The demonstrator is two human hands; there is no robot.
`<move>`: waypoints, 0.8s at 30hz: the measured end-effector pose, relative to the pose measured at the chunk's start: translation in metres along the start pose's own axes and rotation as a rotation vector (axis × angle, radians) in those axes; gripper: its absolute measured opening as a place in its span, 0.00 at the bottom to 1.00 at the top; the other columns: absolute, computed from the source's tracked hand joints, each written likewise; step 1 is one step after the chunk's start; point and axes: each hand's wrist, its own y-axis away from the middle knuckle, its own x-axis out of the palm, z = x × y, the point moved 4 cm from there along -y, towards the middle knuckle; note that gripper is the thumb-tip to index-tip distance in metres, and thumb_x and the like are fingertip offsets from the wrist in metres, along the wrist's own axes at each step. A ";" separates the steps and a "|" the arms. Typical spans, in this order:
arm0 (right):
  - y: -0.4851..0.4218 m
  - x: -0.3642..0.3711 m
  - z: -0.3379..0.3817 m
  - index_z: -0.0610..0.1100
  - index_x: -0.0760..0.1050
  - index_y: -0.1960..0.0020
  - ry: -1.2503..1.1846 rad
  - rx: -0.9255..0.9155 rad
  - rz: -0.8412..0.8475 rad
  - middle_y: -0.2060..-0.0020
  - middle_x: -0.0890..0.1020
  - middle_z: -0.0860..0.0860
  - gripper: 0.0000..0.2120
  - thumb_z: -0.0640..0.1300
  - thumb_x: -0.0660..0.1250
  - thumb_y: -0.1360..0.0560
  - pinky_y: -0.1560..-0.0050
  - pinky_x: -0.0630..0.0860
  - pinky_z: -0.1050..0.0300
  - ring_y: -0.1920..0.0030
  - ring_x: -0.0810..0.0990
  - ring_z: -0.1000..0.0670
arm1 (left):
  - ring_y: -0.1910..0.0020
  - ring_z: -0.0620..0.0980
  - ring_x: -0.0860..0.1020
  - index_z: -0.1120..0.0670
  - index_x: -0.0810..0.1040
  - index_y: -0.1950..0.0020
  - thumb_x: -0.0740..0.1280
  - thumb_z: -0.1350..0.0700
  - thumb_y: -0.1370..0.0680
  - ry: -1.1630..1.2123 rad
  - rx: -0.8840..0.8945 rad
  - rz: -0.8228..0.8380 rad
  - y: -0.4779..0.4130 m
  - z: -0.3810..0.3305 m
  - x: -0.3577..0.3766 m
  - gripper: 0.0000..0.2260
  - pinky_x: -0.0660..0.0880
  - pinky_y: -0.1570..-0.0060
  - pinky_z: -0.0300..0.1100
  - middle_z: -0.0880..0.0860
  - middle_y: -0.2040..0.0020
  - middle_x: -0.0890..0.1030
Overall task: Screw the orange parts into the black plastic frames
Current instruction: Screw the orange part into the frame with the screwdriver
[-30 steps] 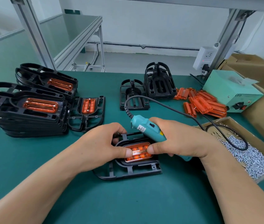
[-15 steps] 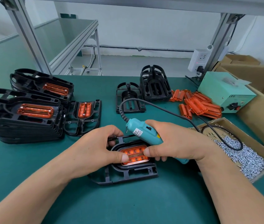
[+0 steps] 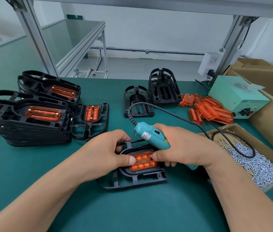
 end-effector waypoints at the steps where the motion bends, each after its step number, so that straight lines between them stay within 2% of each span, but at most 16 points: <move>1: 0.000 0.000 0.000 0.61 0.70 0.43 0.004 0.003 0.001 0.62 0.86 0.52 0.19 0.48 0.77 0.26 0.67 0.82 0.57 0.66 0.86 0.48 | 0.51 0.34 0.78 0.36 0.77 0.41 0.79 0.40 0.31 -0.013 0.002 0.001 0.000 -0.001 0.000 0.20 0.75 0.53 0.39 0.40 0.53 0.81; 5: 0.002 -0.001 0.000 0.62 0.70 0.43 0.011 0.019 0.025 0.61 0.87 0.49 0.19 0.52 0.76 0.27 0.65 0.85 0.53 0.65 0.87 0.48 | 0.56 0.42 0.80 0.35 0.77 0.45 0.77 0.40 0.28 -0.030 0.047 0.030 0.002 -0.004 -0.001 0.14 0.79 0.53 0.45 0.43 0.54 0.82; 10: 0.004 -0.002 0.000 0.58 0.72 0.40 -0.023 0.035 0.032 0.60 0.87 0.50 0.18 0.51 0.75 0.25 0.64 0.85 0.54 0.64 0.88 0.48 | 0.50 0.39 0.80 0.34 0.77 0.43 0.73 0.42 0.24 -0.024 0.105 0.059 0.005 -0.006 -0.001 0.11 0.79 0.48 0.46 0.39 0.50 0.82; 12: 0.003 -0.004 0.000 0.55 0.72 0.40 -0.027 0.036 -0.007 0.62 0.87 0.52 0.16 0.49 0.75 0.24 0.66 0.83 0.58 0.65 0.88 0.49 | 0.51 0.39 0.80 0.34 0.77 0.43 0.73 0.43 0.23 -0.025 0.108 0.063 0.005 -0.007 -0.001 0.11 0.79 0.48 0.46 0.39 0.51 0.82; 15: 0.002 -0.015 0.001 0.58 0.73 0.42 -0.067 0.026 -0.156 0.63 0.88 0.51 0.14 0.48 0.74 0.23 0.67 0.82 0.60 0.66 0.88 0.49 | 0.49 0.38 0.80 0.33 0.78 0.43 0.73 0.40 0.24 -0.043 0.112 0.064 0.006 -0.008 -0.001 0.11 0.79 0.46 0.46 0.37 0.49 0.81; 19: 0.009 -0.035 0.002 0.51 0.76 0.40 -0.438 -0.070 -0.403 0.60 0.87 0.45 0.16 0.48 0.76 0.26 0.67 0.81 0.55 0.65 0.87 0.43 | 0.45 0.32 0.75 0.32 0.76 0.39 0.73 0.31 0.30 -0.119 0.090 0.055 0.009 -0.012 -0.001 0.21 0.75 0.43 0.42 0.33 0.46 0.77; 22: 0.020 -0.051 0.004 0.46 0.78 0.40 -0.734 -0.208 -0.559 0.61 0.84 0.42 0.17 0.46 0.76 0.27 0.70 0.78 0.54 0.66 0.84 0.42 | 0.47 0.35 0.75 0.34 0.76 0.44 0.76 0.34 0.30 -0.184 0.097 0.011 0.009 -0.019 -0.001 0.18 0.76 0.45 0.43 0.36 0.49 0.78; 24: 0.028 -0.063 0.005 0.44 0.77 0.41 -0.900 -0.314 -0.650 0.61 0.82 0.42 0.14 0.43 0.74 0.25 0.71 0.76 0.57 0.68 0.81 0.45 | 0.48 0.36 0.75 0.36 0.75 0.46 0.77 0.35 0.30 -0.198 0.101 0.002 0.009 -0.022 -0.001 0.18 0.75 0.45 0.43 0.37 0.50 0.77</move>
